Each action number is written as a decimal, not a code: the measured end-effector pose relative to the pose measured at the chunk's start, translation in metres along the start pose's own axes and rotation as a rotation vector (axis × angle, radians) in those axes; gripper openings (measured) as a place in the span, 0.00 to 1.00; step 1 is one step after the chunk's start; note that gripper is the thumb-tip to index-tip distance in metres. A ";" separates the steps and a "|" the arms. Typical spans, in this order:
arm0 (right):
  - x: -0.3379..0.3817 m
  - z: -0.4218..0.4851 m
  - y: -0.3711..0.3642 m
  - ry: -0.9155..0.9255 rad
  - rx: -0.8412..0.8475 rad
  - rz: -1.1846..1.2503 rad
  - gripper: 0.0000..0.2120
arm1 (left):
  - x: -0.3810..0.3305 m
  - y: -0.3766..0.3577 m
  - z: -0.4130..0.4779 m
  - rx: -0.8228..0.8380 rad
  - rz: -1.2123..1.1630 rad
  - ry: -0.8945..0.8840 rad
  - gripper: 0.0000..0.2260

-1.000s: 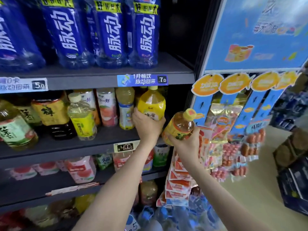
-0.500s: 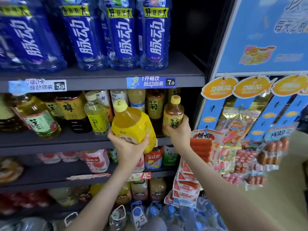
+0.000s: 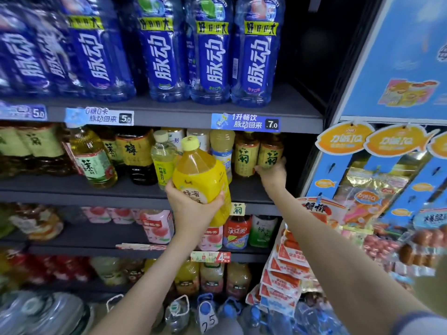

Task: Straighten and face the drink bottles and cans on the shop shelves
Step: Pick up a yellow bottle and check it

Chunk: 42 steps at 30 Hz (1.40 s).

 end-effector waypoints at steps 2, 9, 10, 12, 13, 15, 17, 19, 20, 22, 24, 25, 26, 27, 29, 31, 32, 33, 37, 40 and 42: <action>0.001 -0.038 0.004 0.041 0.021 0.046 0.30 | -0.002 0.005 -0.001 0.072 0.042 0.041 0.52; 0.025 -0.181 -0.032 -0.032 0.724 -0.054 0.37 | -0.041 0.023 0.003 0.231 0.054 0.061 0.50; 0.029 -0.191 -0.034 -0.054 0.733 -0.110 0.37 | -0.050 0.023 0.004 0.240 0.025 0.040 0.48; 0.043 -0.198 -0.025 -0.046 0.613 -0.196 0.35 | -0.066 0.028 0.007 0.261 0.009 0.049 0.45; 0.049 -0.200 -0.020 -0.034 0.559 -0.224 0.35 | -0.073 0.032 0.007 0.280 0.008 0.072 0.44; 0.057 -0.207 -0.013 -0.052 0.564 -0.159 0.33 | -0.078 0.043 0.009 0.364 0.006 0.118 0.46; 0.059 -0.216 -0.014 -0.103 0.669 -0.031 0.34 | -0.081 0.061 0.010 0.492 -0.033 0.146 0.47; 0.070 -0.234 -0.018 -0.101 0.802 0.048 0.33 | -0.087 0.083 0.007 0.561 -0.182 0.228 0.44; 0.075 -0.246 -0.022 -0.092 0.865 0.063 0.31 | -0.089 0.094 0.002 0.562 -0.278 0.298 0.41; 0.080 -0.272 -0.032 -0.080 0.974 0.068 0.30 | -0.092 0.115 -0.012 0.542 -0.424 0.447 0.34; 0.081 -0.302 -0.045 -0.104 1.060 0.058 0.30 | -0.089 0.141 -0.025 0.467 -0.437 0.533 0.32; 0.079 -0.315 -0.052 -0.120 1.094 0.027 0.30 | -0.089 0.156 -0.029 0.411 -0.419 0.552 0.31; 0.078 -0.327 -0.060 -0.134 1.127 -0.009 0.29 | -0.089 0.171 -0.032 0.347 -0.403 0.562 0.29; 0.078 -0.340 -0.068 -0.148 1.168 -0.033 0.25 | -0.089 0.187 -0.035 0.291 -0.399 0.570 0.26; 0.078 -0.364 -0.083 -0.167 1.244 -0.072 0.22 | -0.086 0.215 -0.043 0.207 -0.392 0.602 0.22; 0.078 -0.385 -0.100 -0.204 1.289 -0.109 0.27 | -0.081 0.241 -0.048 0.149 -0.375 0.624 0.24; 0.078 -0.396 -0.108 -0.221 1.307 -0.116 0.30 | -0.078 0.254 -0.049 0.129 -0.369 0.629 0.27; 0.078 -0.405 -0.118 -0.238 1.318 -0.115 0.32 | -0.074 0.267 -0.049 0.116 -0.358 0.634 0.30; 0.083 -0.445 -0.162 -0.237 1.338 -0.112 0.30 | -0.063 0.325 -0.040 0.114 -0.262 0.602 0.27; 0.087 -0.479 -0.207 -0.236 1.370 -0.112 0.25 | -0.049 0.377 -0.028 0.075 -0.223 0.589 0.27; 0.093 -0.504 -0.243 -0.266 1.370 -0.110 0.29 | -0.040 0.417 -0.017 0.052 -0.218 0.582 0.28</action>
Point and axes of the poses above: each hand's wrist, its own z-axis towards the middle knuckle, its own y-axis out of the back of the hand, x = y × z, the point moved 9 cm from there along z, towards the middle knuckle, and after that the axes turned 15 degrees about -y, right-handed, at the moved point
